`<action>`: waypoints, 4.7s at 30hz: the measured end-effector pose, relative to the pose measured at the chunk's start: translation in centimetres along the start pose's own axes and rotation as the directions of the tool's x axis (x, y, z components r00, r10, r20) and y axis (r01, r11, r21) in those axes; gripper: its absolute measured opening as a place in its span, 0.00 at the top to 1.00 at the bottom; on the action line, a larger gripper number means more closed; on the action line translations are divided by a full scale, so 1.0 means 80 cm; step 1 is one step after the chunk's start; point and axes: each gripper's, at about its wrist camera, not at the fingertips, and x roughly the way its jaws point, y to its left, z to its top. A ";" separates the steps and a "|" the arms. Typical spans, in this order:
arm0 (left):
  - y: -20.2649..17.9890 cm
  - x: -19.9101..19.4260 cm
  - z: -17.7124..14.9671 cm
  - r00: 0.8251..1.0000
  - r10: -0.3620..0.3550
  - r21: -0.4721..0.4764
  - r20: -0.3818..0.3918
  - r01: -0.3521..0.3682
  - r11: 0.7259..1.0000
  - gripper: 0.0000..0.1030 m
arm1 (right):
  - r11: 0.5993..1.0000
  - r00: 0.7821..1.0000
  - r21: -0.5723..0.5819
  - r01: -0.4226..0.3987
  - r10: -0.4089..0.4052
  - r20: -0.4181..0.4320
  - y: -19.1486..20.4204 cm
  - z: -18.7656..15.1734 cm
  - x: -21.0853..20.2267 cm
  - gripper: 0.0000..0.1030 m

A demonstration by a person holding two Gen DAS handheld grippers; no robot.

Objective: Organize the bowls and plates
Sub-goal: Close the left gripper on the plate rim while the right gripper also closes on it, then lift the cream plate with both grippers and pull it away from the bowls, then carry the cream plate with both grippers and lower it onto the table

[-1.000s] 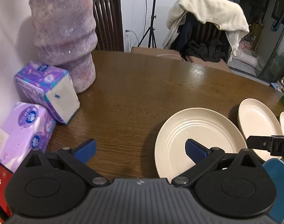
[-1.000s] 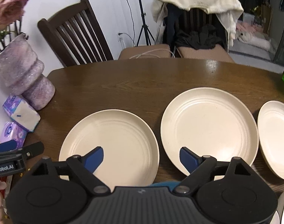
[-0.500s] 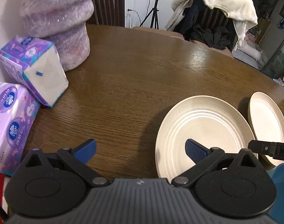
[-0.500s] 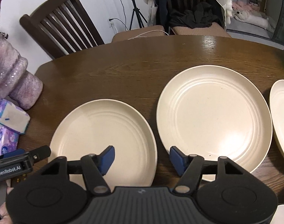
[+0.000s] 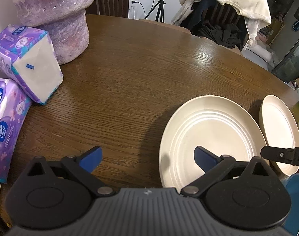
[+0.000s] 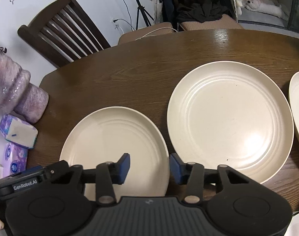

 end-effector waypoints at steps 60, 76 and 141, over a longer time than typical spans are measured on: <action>-0.002 -0.030 0.023 0.998 0.009 0.023 0.060 -0.010 1.000 0.84 | 1.000 1.000 -0.002 -0.025 0.025 -0.001 0.010 -0.008 0.012 0.89; 0.006 -0.093 0.019 0.993 0.005 0.014 0.120 -0.007 1.000 0.84 | 0.998 0.997 -0.008 -0.067 0.067 0.044 0.034 -0.015 -0.034 0.89; -0.136 -0.328 -0.231 0.977 -0.018 0.065 0.213 0.004 0.998 0.84 | 0.997 0.987 -0.017 -0.078 0.080 0.140 -0.073 -0.253 -0.306 0.88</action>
